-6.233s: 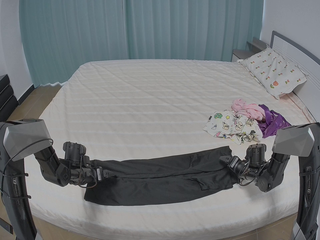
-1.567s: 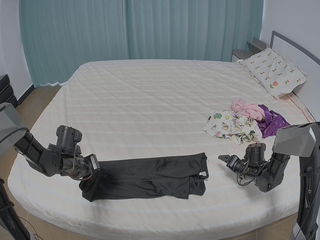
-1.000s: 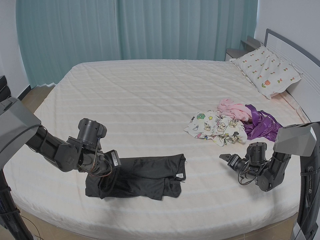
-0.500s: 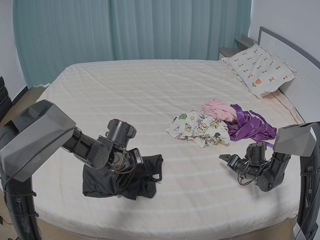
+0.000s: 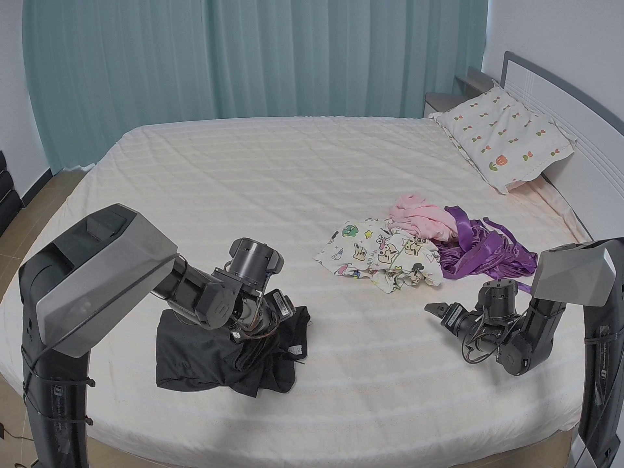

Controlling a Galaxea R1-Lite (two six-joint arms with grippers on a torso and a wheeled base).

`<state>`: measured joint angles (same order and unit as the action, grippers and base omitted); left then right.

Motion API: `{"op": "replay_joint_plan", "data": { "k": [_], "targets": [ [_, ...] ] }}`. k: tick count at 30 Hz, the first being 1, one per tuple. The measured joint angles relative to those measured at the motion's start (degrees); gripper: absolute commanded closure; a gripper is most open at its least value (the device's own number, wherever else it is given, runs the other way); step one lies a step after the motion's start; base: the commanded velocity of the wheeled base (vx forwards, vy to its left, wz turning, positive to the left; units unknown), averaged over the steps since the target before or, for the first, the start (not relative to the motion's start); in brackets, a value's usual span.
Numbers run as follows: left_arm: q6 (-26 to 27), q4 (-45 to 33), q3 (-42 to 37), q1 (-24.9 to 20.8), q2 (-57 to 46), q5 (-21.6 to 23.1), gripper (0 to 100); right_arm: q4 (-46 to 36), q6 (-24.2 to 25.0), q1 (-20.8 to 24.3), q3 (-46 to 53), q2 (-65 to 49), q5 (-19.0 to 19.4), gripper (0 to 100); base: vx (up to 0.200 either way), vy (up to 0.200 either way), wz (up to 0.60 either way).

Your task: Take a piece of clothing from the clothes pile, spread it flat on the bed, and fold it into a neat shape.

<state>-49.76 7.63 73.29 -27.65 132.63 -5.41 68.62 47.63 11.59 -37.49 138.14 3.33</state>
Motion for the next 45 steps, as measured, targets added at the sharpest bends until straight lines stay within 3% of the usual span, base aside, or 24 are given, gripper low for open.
{"op": "replay_joint_plan", "data": {
  "k": [12,22,28,35,45],
  "targets": [
    [-10.4,1.4,-2.76,1.05,-9.98,14.08,0,0.0,0.0,0.06,0.11,0.15,0.0,0,0.0,0.0,0.0],
    [-10.34,4.62,-13.62,3.62,-14.56,15.34,0,-0.02,0.02,0.2,0.37,0.22,0.0,0,-0.06,0.0,0.0],
    [-10.42,14.88,-24.7,5.79,-15.85,15.4,0,0.02,0.57,0.5,0.63,0.11,0.0,0,-0.2,0.0,0.0],
    [-11.08,26.05,-36.5,7.53,-16.63,15.45,0,0.79,1.61,1.52,1.46,-0.33,0.0,0,0.0,0.0,0.0],
    [-13.3,27.5,-39.1,11.5,-16.74,16.1,0,1.66,1.94,2.96,2.6,-0.4,-0.02,0,0.0,0.1,0.0]
  ]
}}
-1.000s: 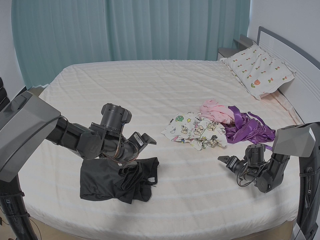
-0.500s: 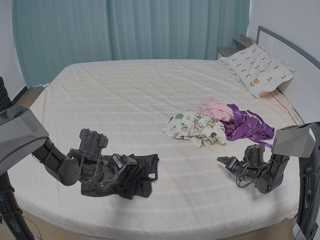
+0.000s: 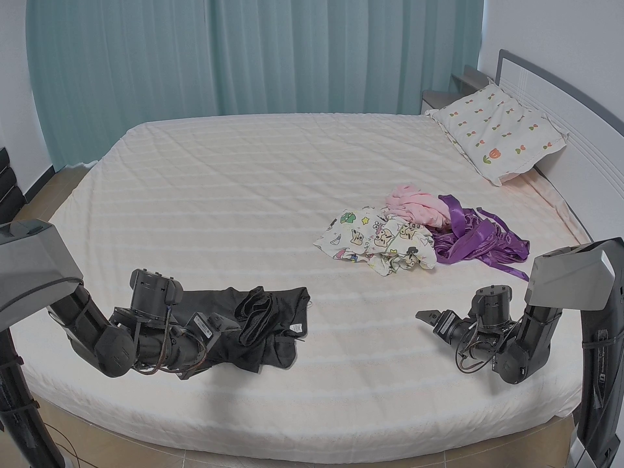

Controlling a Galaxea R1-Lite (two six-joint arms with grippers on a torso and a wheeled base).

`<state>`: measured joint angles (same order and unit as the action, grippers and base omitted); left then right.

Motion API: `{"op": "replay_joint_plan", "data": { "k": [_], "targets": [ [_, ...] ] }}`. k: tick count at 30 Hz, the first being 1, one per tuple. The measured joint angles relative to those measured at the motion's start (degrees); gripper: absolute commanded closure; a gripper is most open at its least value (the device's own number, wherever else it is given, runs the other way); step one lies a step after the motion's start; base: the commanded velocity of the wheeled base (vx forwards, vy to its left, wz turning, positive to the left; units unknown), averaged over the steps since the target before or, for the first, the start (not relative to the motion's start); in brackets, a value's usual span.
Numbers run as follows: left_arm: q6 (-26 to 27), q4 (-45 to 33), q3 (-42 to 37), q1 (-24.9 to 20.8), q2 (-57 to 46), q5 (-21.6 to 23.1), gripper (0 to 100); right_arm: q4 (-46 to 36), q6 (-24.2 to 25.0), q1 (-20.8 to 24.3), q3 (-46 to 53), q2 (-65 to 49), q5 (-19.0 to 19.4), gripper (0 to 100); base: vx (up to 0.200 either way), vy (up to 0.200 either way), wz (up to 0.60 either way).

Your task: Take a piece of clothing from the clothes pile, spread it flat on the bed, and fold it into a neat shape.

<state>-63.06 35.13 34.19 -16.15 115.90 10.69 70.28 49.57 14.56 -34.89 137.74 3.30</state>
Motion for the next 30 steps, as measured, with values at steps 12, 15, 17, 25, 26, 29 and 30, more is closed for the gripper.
{"op": "replay_joint_plan", "data": {
  "k": [12,15,17,25,26,29,30],
  "targets": [
    [0.38,0.12,0.12,7.08,0.04,6.02,0,1.02,-0.02,1.71,0.79,-1.79,-0.18,0,0.0,0.2,0.0],
    [0.74,0.15,0.45,8.63,0.15,7.03,0,0.94,-0.02,2.91,1.18,-2.95,-0.44,0,0.0,0.2,0.0],
    [1.15,0.17,0.76,9.76,0.32,7.94,0,0.91,0.0,4.12,1.43,-3.86,-0.57,0,0.0,0.2,0.0],
    [1.56,0.3,1.38,12.46,0.67,9.31,0,-2.56,-0.16,11.37,0.57,-8.63,-0.88,0,0.0,0.2,0.0],
    [1.58,0.34,1.44,12.74,0.69,9.51,0,-4.35,-0.16,12.25,0.0,-9.29,-0.9,0,0.0,0.2,0.0],
    [1.58,0.41,1.57,13.15,0.76,9.83,0,-11.02,-0.17,14.8,-3.12,-10.9,-0.96,0,0.0,0.2,0.0],
    [1.56,0.41,1.58,13.21,0.78,9.86,0,-13.0,-0.16,15.7,-4.79,-11.34,-0.96,0,0.0,0.2,0.0]
  ]
}}
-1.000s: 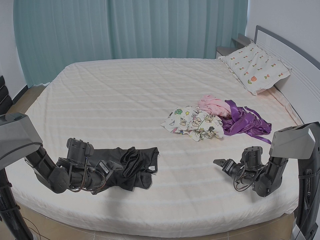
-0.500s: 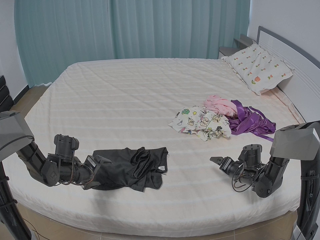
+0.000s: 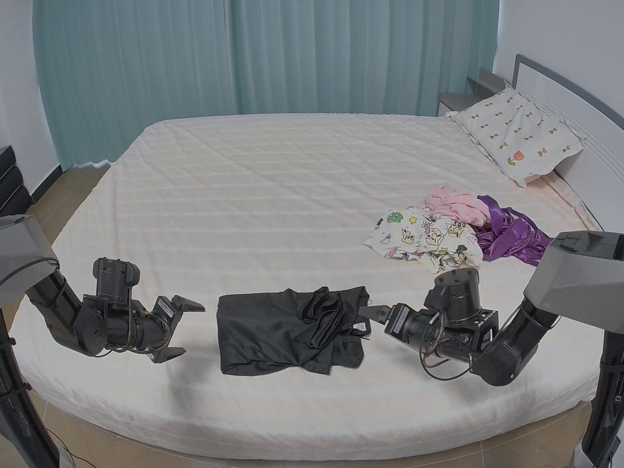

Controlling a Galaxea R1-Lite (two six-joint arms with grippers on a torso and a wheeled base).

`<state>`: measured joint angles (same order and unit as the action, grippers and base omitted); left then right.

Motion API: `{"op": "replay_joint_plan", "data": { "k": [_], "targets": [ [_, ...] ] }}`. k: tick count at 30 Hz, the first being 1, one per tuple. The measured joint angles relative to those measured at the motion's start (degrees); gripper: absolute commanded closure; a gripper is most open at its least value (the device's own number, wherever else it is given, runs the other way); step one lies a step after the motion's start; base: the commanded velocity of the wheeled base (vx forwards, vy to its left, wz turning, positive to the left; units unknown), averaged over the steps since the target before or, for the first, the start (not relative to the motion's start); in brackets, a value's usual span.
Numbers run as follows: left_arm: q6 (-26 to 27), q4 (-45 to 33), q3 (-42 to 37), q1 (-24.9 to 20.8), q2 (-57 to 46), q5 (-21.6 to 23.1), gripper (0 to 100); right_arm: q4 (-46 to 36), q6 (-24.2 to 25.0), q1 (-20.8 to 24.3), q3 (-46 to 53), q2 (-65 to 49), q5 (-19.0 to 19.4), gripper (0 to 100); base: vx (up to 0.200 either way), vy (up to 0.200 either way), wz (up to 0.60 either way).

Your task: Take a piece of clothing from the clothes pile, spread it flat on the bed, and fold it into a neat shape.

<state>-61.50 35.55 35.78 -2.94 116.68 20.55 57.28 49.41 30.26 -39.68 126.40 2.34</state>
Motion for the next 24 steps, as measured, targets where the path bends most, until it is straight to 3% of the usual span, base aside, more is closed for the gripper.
{"op": "replay_joint_plan", "data": {
  "k": [7,17,24],
  "targets": [
    [0.02,0.09,0.11,0.38,0.13,0.22,0,-8.2,-0.17,5.73,-12.19,-0.3,-1.68,0,0.0,0.2,0.0],
    [0.39,0.11,0.05,0.46,0.22,0.27,0,-15.47,-0.59,9.55,-24.76,8.11,-3.24,0,0.0,0.0,0.0],
    [0.61,0.13,0.02,0.33,0.44,0.24,0,-17.49,-3.32,8.8,-29.44,12.85,-5.18,0,0.0,0.0,0.0]
  ]
}}
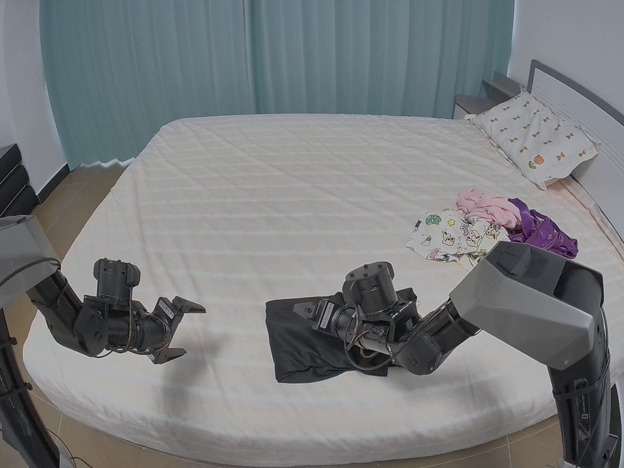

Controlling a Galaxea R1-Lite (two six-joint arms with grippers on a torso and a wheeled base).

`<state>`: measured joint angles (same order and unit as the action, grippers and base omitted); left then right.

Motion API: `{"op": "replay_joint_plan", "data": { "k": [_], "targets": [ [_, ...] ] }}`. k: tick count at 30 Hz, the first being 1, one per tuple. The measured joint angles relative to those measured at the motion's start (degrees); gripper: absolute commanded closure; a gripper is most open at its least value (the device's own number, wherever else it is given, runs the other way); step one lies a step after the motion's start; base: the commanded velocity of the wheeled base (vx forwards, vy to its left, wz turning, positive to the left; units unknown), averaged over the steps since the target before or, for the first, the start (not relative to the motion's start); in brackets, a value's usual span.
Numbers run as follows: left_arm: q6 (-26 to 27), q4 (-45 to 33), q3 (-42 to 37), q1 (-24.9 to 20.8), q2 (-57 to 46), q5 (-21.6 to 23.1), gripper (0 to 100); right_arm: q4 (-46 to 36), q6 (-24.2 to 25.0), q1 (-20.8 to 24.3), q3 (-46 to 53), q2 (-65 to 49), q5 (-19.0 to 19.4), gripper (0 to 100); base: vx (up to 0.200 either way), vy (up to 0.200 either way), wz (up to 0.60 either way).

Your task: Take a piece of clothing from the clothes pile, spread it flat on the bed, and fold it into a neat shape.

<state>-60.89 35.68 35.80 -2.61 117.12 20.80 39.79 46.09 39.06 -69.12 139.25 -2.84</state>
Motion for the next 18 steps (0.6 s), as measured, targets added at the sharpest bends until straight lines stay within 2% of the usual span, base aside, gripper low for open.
{"op": "replay_joint_plan", "data": {
  "k": [10,18],
  "targets": [
    [0.02,0.0,0.0,-0.06,0.09,-0.06,0,-0.13,-5.27,-6.1,-4.14,5.35,-4.46,0,0.0,0.0,0.0],
    [0.02,0.0,-0.06,-0.11,0.09,-0.13,0,0.72,-6.5,-11.01,-7.62,7.14,-6.97,0,0.0,0.0,0.0]
  ]
}}
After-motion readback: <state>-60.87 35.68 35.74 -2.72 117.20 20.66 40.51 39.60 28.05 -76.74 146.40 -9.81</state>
